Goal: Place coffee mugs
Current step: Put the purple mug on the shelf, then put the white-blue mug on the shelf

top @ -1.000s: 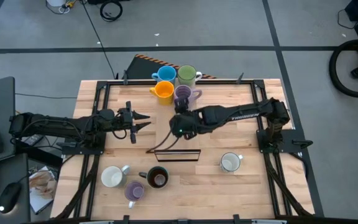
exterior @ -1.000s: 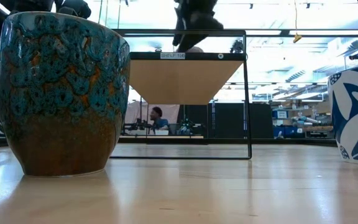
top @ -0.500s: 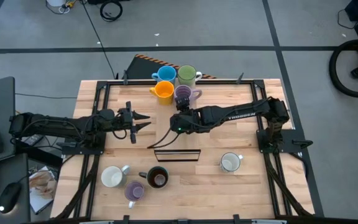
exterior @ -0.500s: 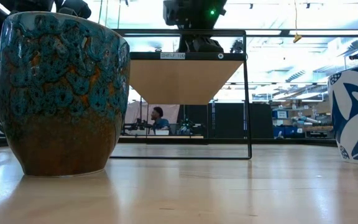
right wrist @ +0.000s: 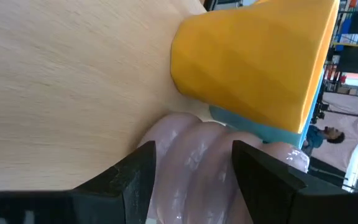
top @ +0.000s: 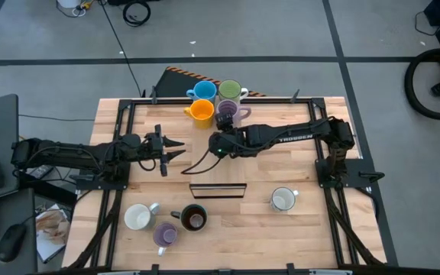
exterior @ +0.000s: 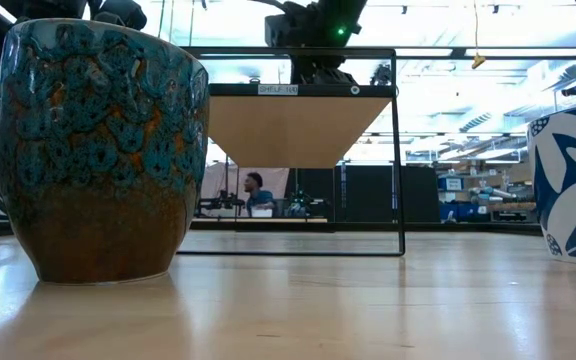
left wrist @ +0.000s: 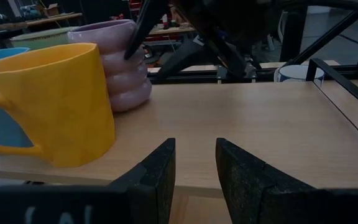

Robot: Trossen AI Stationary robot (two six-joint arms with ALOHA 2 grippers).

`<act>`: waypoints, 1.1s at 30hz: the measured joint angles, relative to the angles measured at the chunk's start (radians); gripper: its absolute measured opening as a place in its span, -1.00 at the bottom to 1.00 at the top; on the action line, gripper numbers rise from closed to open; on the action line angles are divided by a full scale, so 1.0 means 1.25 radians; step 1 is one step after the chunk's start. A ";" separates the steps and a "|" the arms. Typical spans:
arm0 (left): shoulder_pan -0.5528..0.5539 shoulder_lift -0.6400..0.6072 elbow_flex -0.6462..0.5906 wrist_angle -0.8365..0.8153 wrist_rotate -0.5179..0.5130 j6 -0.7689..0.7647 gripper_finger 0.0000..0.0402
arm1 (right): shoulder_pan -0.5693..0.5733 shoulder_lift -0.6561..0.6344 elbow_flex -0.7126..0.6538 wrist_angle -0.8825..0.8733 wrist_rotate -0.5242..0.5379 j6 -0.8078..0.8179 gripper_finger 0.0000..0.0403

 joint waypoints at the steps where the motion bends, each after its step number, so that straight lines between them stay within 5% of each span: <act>1: 0.000 0.000 0.000 0.000 0.000 0.000 -0.40 | 0.000 0.000 0.000 0.004 -0.001 -0.003 0.08; 10: 0.000 0.000 0.000 0.000 0.000 0.001 -0.40 | 0.076 -0.001 0.046 0.060 0.083 -0.068 0.08; 14: 0.000 0.000 0.000 -0.002 0.000 0.001 -0.40 | 0.109 -0.008 0.114 0.011 0.060 -0.003 0.08; 23: 0.000 0.000 0.000 -0.023 0.000 -0.005 -0.40 | 0.122 -0.068 0.225 -0.283 -0.237 0.430 0.08; 33: 0.000 0.000 0.000 -0.023 0.000 -0.007 -0.40 | 0.161 -0.081 0.206 -0.593 -0.523 0.782 0.07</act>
